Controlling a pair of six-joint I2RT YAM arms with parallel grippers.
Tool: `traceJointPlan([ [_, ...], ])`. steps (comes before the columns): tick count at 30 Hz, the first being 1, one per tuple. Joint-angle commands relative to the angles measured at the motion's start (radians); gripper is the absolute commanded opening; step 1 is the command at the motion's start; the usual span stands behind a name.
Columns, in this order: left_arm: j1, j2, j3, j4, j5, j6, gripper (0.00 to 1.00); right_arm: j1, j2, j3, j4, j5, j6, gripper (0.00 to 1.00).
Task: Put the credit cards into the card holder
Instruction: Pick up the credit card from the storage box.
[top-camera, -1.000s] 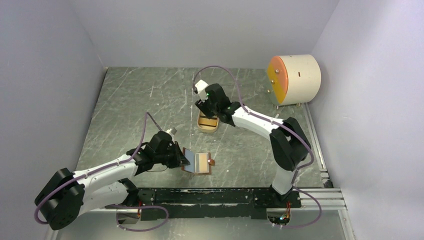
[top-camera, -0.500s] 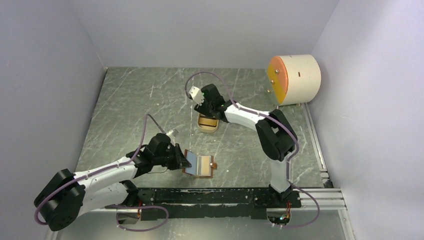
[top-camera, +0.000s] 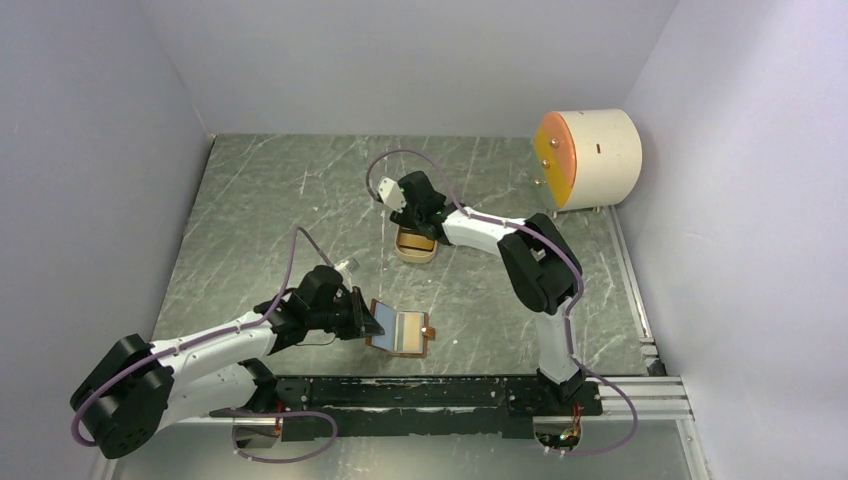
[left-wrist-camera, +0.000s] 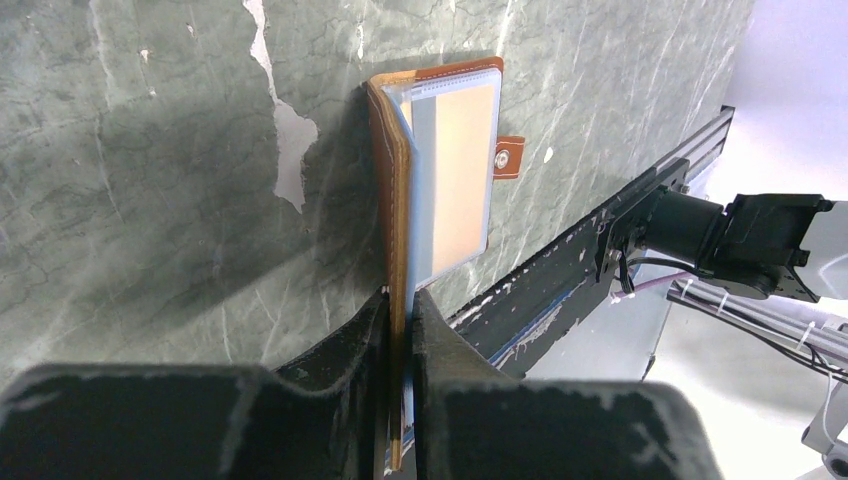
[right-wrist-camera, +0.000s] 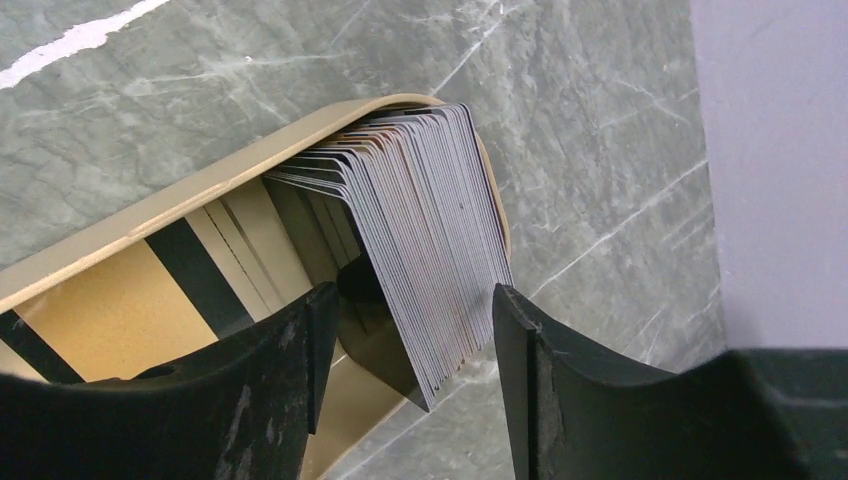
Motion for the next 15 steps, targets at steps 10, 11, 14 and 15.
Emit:
traceJointPlan([
  [10,0.004,-0.005,0.014,0.053,0.023,-0.008,0.15,-0.02,-0.027,0.037,0.026,0.043,-0.019,0.57],
  [11,0.006,-0.007,0.013,0.053,0.022,-0.008,0.15,-0.021,-0.033,0.036,0.028,0.042,-0.019,0.57],
  [14,0.006,-0.012,0.01,0.052,0.02,-0.009,0.15,-0.021,-0.04,0.04,0.025,0.042,-0.016,0.56],
  [15,0.005,-0.011,0.009,0.056,0.023,-0.011,0.15,-0.022,-0.041,0.042,0.025,0.042,-0.015,0.55],
])
